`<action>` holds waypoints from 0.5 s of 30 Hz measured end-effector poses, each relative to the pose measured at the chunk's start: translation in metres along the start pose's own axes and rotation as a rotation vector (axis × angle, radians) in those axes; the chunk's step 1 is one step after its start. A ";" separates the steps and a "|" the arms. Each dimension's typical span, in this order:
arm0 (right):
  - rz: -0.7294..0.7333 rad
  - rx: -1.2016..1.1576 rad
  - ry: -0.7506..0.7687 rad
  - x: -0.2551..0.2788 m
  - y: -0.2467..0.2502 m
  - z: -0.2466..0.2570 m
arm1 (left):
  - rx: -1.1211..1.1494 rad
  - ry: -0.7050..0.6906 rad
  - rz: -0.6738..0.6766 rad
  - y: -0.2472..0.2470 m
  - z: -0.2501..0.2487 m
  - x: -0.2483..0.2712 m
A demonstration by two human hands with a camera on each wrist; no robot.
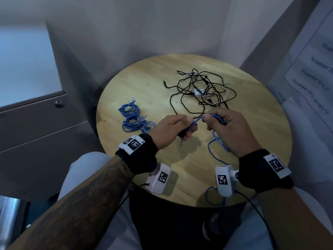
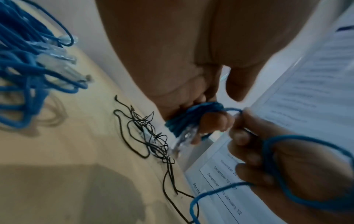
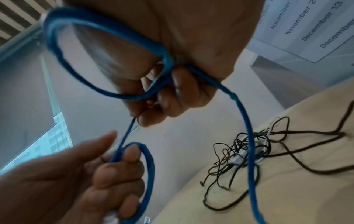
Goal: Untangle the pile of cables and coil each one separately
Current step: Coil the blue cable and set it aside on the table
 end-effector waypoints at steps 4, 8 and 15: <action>0.033 -0.031 -0.030 -0.006 -0.002 -0.010 | 0.095 0.026 0.093 -0.006 -0.003 0.001; 0.049 -0.218 -0.183 -0.011 -0.011 -0.033 | 0.578 0.156 0.152 -0.003 -0.003 0.005; -0.168 -0.520 -0.499 -0.013 0.000 -0.075 | 1.175 0.043 -0.024 0.048 -0.004 0.000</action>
Point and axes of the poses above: each hand's wrist, its own x-axis away from the middle knuckle, its own y-axis out of the back of the hand, z = x × y, the point moved 6 cm from there along -x, towards the middle knuckle, and after that the axes turned 13 degrees about -x, right-handed, at the moved point
